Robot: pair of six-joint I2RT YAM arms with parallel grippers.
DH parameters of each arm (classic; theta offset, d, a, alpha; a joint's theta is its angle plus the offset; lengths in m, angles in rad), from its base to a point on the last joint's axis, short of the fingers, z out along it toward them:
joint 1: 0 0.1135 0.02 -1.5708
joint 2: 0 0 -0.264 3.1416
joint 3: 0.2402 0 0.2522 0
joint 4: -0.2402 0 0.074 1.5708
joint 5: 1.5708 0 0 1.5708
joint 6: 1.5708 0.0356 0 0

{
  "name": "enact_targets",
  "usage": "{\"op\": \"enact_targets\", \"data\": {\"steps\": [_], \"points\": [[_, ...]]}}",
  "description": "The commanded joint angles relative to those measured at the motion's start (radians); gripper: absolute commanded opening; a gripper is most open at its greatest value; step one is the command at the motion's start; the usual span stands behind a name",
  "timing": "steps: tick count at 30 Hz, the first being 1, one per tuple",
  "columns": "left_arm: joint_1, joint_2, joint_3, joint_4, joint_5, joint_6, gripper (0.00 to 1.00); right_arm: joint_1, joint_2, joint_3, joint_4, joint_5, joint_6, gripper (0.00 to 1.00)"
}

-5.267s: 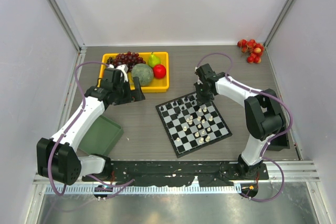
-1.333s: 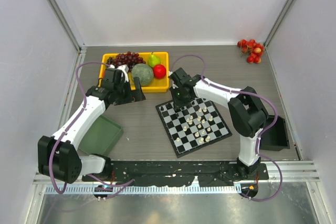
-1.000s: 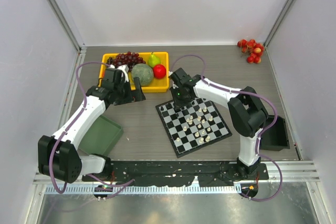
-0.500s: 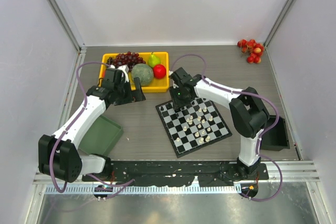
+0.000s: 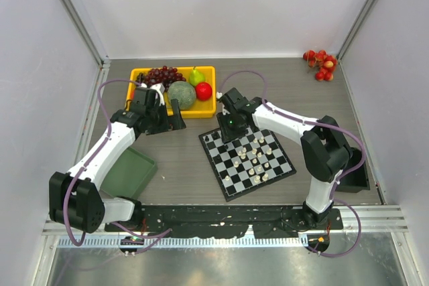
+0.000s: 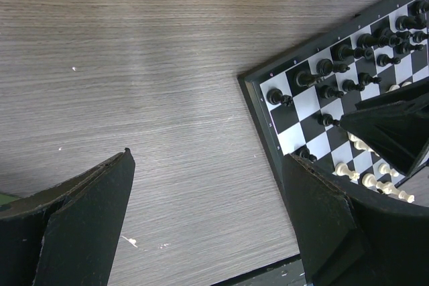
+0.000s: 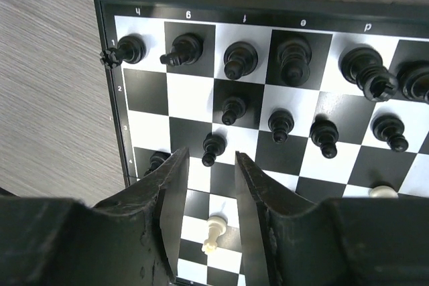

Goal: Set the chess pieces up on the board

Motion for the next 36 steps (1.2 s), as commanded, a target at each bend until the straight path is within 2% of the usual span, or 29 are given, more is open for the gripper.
{"op": "enact_targets", "data": {"steps": [1, 7, 19, 31, 34, 36], "points": [[-0.004, -0.013, 0.005, 0.028, 0.016, -0.002, 0.99, 0.011, -0.018, -0.003, 0.015, -0.023, 0.008, 0.4], [-0.004, -0.019, 0.002, 0.025, 0.013, -0.003, 0.99, 0.017, 0.016, 0.005, 0.009, -0.023, 0.005, 0.39], [-0.004, -0.008, 0.007, 0.031, 0.022, -0.006, 0.99, 0.018, 0.039, 0.001, 0.001, -0.037, -0.001, 0.31], [-0.004, -0.003, 0.005, 0.029, 0.013, -0.003, 0.99, 0.022, 0.043, 0.005, -0.019, -0.034, -0.015, 0.28], [-0.004, 0.0, 0.009, 0.029, 0.017, -0.003, 0.99, 0.022, 0.046, 0.003, -0.022, -0.033, -0.017, 0.25], [-0.004, 0.0, 0.009, 0.028, 0.014, 0.0, 0.99, 0.02, 0.042, 0.006, -0.022, -0.033, -0.017, 0.17]]}}
